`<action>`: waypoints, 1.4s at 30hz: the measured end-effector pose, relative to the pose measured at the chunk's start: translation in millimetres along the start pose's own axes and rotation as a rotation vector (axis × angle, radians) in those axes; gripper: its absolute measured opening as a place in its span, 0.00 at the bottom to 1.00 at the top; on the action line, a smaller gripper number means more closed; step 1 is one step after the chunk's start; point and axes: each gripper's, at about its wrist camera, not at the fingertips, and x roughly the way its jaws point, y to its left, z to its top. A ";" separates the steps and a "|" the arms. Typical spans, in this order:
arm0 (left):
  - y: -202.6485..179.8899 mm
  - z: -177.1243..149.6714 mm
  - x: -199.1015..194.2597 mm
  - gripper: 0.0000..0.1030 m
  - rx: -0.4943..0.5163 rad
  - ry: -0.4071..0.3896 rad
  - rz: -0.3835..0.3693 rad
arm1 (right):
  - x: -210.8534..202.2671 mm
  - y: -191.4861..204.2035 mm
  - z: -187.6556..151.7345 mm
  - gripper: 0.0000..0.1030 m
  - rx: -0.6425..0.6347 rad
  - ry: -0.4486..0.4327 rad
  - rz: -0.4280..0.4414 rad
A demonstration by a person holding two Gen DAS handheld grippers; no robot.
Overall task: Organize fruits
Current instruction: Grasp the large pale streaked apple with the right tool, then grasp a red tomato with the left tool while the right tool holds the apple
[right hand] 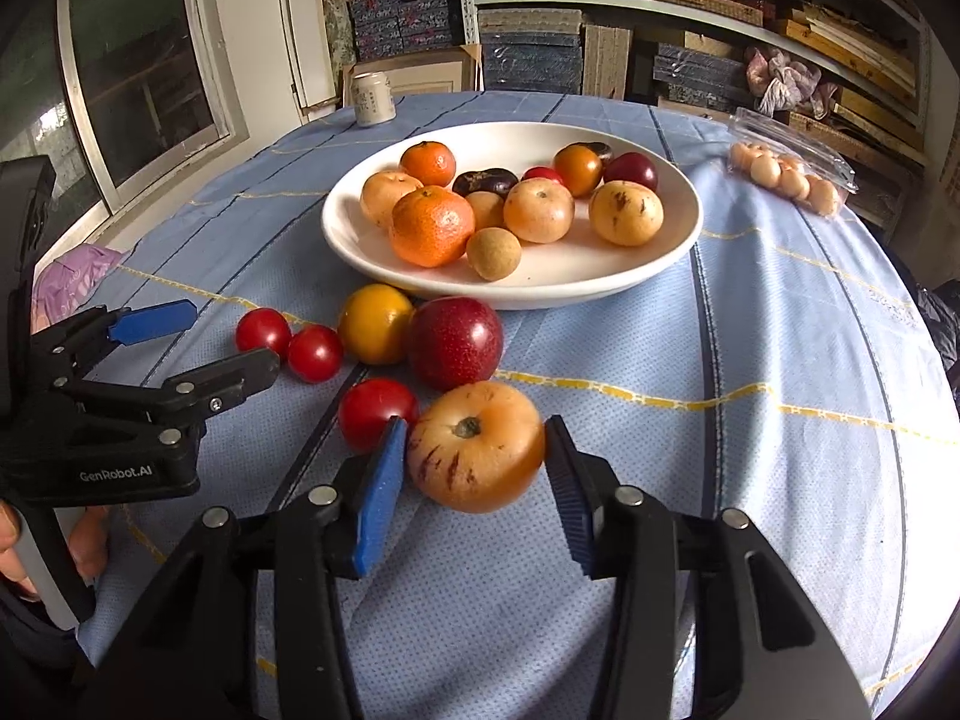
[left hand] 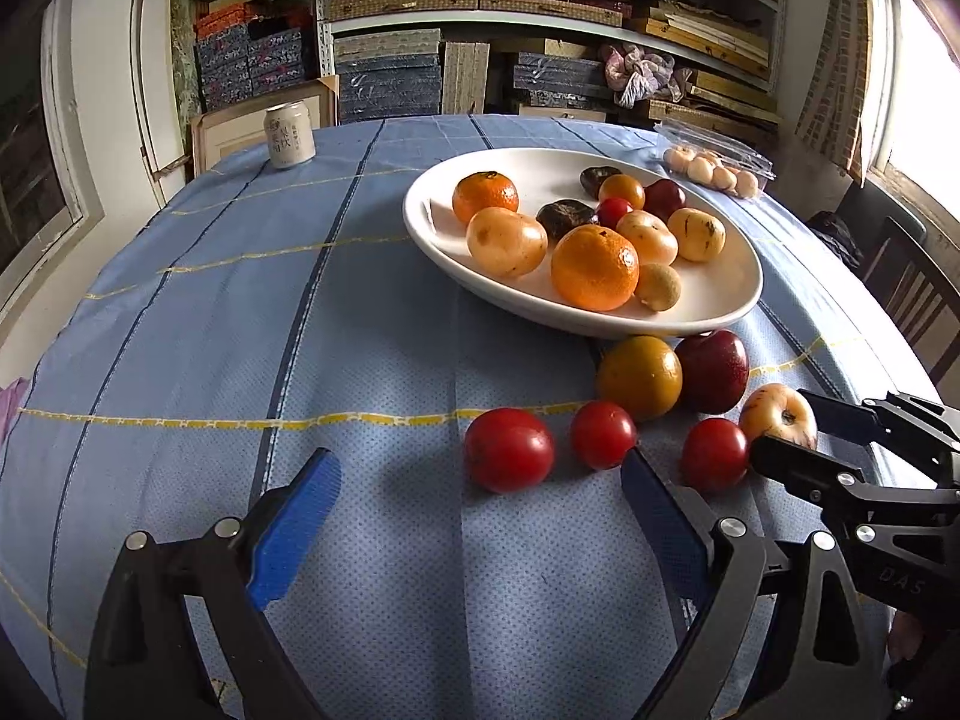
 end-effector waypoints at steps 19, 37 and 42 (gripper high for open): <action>14.0 1.7 13.1 0.92 -0.070 0.048 0.073 | -36.4 -32.4 -31.3 0.44 0.153 -0.075 0.113; -6.2 2.6 4.5 0.32 0.022 0.001 0.087 | -41.0 -28.2 -31.6 0.44 0.142 -0.079 0.113; -8.7 6.5 -7.4 0.32 0.012 -0.004 0.050 | -42.8 -28.2 -29.8 0.44 0.137 -0.072 0.111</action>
